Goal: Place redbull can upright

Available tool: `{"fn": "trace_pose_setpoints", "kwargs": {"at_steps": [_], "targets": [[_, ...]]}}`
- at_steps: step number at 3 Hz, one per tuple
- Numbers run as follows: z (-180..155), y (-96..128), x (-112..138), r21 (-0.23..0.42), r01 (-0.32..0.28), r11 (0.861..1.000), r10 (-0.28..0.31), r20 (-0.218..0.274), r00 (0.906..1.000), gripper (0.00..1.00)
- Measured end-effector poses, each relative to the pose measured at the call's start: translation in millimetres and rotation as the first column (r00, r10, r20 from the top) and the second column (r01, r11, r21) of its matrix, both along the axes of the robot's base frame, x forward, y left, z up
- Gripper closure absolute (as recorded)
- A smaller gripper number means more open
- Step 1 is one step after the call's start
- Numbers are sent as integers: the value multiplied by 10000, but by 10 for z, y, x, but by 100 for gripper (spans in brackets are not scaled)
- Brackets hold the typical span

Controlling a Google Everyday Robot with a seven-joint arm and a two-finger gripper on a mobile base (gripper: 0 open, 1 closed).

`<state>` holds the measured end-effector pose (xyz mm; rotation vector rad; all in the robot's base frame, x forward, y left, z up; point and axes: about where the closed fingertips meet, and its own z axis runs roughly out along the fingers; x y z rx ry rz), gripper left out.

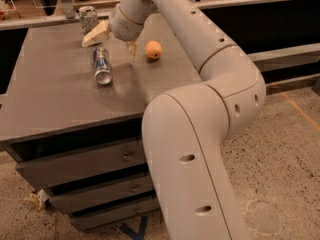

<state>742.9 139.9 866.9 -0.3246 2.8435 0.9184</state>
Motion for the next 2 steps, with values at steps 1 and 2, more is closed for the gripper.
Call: {"fn": "trace_pose_setpoints", "kwargs": {"at_steps": [1,2], "targets": [[47,86,-38,-313,-523,9981,531,245,9983,0],[83,194,-80,-572,-1038,9929,1064,440,9933,0]]}}
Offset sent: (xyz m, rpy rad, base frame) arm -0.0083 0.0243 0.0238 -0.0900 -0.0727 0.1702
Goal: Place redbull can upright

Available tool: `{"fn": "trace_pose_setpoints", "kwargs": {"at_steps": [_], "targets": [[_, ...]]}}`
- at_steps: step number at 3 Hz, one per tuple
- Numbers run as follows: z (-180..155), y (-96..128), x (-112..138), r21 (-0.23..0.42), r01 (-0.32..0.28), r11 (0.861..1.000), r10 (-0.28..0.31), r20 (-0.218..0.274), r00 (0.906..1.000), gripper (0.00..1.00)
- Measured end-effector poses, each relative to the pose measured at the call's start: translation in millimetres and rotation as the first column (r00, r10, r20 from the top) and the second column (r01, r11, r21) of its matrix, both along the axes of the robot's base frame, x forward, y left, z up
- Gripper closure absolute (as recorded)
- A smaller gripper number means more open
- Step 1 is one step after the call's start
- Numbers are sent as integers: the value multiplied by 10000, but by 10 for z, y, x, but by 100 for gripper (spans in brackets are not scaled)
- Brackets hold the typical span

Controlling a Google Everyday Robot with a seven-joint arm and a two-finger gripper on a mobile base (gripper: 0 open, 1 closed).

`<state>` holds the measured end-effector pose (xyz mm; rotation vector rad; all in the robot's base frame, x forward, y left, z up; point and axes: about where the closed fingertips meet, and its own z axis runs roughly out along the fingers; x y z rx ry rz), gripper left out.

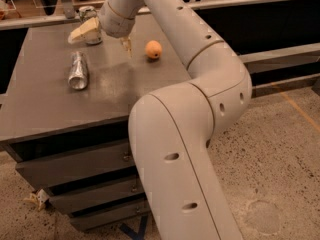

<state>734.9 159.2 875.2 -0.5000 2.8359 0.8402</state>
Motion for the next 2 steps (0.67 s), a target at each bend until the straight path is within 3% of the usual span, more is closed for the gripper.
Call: {"fn": "trace_pose_setpoints", "kwargs": {"at_steps": [2], "targets": [[89,222,-70,-614,-866,9943,900,548,9944,0]]}}
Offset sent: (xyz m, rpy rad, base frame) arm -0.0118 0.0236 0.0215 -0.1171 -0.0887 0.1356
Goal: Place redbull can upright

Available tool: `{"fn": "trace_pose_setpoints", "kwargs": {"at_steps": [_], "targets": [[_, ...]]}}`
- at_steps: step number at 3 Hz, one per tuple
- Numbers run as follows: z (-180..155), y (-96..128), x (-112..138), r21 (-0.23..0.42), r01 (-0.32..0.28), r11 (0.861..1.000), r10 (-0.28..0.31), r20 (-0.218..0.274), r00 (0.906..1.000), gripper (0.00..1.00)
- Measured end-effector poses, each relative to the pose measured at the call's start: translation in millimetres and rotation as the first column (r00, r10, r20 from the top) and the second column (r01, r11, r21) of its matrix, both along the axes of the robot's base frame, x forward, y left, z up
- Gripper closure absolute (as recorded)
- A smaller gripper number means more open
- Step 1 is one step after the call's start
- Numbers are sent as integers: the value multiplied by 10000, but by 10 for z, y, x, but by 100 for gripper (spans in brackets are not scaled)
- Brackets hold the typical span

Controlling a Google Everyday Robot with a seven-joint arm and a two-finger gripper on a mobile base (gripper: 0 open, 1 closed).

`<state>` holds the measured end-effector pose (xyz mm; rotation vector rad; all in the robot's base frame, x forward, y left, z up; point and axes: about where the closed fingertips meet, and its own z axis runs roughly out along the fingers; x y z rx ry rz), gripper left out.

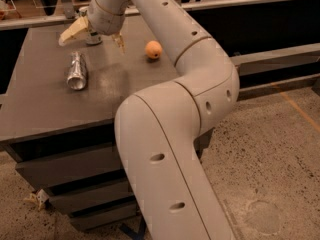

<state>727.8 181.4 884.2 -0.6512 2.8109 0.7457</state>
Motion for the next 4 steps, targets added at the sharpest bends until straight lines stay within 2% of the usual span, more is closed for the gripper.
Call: {"fn": "trace_pose_setpoints", "kwargs": {"at_steps": [1,2,3,4], "targets": [[16,84,5,-459,-285,9985,304,405,9987,0],[54,183,30,-1024,-471,9936,573,994,9934,0],[36,270,54,-1593,-575,9856,809,1445,9862,0],[-6,309,92,-1975,-446,9793,795,1725,9818,0]]}}
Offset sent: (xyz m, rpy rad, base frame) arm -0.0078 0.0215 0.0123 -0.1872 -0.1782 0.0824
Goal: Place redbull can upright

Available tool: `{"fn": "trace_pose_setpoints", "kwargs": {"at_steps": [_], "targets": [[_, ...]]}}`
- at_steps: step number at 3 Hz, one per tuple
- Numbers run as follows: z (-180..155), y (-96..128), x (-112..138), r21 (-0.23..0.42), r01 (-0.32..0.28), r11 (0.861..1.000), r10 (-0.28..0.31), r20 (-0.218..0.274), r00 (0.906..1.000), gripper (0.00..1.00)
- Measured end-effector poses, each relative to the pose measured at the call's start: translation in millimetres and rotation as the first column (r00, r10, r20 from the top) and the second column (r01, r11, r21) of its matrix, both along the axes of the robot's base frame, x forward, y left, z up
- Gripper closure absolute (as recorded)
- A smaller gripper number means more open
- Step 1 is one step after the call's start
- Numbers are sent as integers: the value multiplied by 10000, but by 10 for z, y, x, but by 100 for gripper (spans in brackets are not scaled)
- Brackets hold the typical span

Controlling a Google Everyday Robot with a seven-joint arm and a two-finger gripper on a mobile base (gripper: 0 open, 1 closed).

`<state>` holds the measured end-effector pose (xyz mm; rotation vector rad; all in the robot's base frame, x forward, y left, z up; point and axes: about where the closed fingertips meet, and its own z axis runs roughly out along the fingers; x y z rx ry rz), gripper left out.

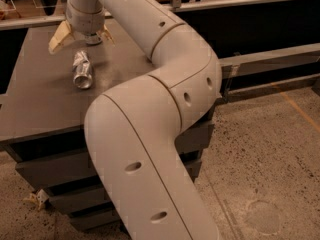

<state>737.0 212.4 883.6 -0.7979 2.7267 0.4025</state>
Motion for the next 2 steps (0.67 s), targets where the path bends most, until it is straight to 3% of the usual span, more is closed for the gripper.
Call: {"fn": "trace_pose_setpoints", "kwargs": {"at_steps": [2], "targets": [[-160,22,54,-822,361,9960,-323,474,9984,0]]}}
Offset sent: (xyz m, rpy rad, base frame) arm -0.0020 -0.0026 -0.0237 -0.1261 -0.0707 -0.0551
